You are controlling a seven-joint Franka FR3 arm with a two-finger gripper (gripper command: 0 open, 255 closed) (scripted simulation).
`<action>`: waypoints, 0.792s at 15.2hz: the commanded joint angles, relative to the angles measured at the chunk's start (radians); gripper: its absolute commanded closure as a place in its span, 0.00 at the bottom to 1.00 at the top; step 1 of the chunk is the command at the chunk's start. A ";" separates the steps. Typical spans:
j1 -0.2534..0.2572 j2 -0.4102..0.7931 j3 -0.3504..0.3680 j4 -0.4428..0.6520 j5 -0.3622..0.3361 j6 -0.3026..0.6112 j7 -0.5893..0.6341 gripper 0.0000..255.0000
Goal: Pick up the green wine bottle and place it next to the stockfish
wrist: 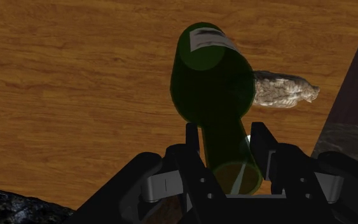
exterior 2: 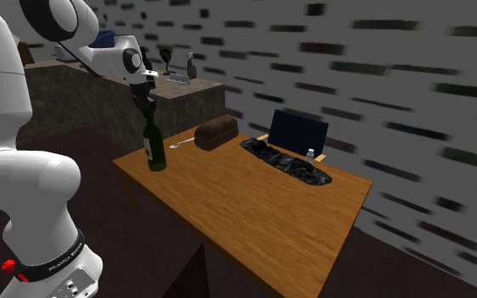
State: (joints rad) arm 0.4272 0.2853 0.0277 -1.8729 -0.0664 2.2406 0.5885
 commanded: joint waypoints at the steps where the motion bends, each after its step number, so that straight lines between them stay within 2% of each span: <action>1: 0.000 0.000 0.000 0.000 0.000 0.000 0.000 1.00; 2: 0.000 0.000 0.000 0.000 0.000 0.000 0.000 1.00; 3: 0.000 0.000 0.000 0.000 0.000 0.000 0.000 0.00; 8: 0.000 0.000 0.000 0.000 0.000 0.000 0.000 0.00; 12: 0.002 -0.062 0.003 0.046 0.005 -0.107 -0.003 0.00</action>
